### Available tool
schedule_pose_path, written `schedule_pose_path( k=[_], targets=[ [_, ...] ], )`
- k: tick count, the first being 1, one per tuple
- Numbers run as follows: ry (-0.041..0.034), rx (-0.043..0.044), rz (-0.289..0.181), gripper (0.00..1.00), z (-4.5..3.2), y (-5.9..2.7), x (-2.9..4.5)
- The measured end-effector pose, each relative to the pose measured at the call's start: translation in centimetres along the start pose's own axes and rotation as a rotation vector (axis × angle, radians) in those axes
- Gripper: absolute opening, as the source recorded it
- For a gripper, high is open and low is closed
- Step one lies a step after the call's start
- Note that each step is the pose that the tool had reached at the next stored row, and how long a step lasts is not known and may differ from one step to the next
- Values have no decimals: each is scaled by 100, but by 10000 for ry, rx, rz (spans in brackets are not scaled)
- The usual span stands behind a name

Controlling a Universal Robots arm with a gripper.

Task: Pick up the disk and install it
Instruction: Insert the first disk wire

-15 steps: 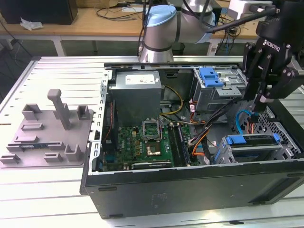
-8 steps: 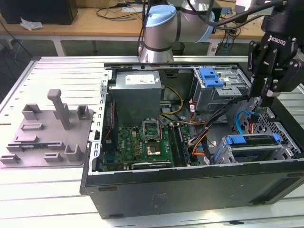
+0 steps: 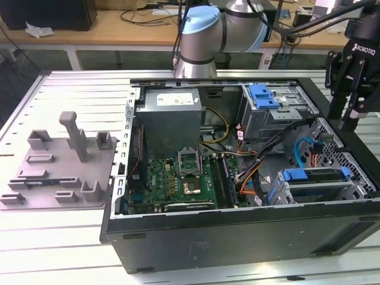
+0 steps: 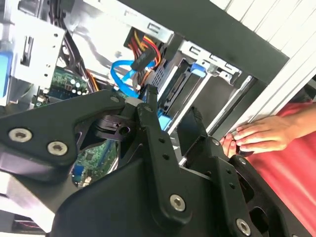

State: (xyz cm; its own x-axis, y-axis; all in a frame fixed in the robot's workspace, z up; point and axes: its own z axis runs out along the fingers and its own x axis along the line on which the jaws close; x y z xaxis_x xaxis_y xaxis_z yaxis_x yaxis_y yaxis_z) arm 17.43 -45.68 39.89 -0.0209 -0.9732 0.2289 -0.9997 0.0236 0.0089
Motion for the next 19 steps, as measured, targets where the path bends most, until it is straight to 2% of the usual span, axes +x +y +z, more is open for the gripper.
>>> schedule_pose_path(
  k=[4,7,8,9,10,13,19],
  targets=[
    [7,-56,243,44,12,-55,-25],
    [94,-60,265,44,28,-65,-99],
    [174,-61,266,44,31,-68,-159],
    [285,-65,266,44,33,-70,-237],
    [345,-65,266,44,36,-73,-271],
    [492,-67,278,44,47,-89,-328],
    [776,-79,353,44,77,-126,-394]
  ],
)
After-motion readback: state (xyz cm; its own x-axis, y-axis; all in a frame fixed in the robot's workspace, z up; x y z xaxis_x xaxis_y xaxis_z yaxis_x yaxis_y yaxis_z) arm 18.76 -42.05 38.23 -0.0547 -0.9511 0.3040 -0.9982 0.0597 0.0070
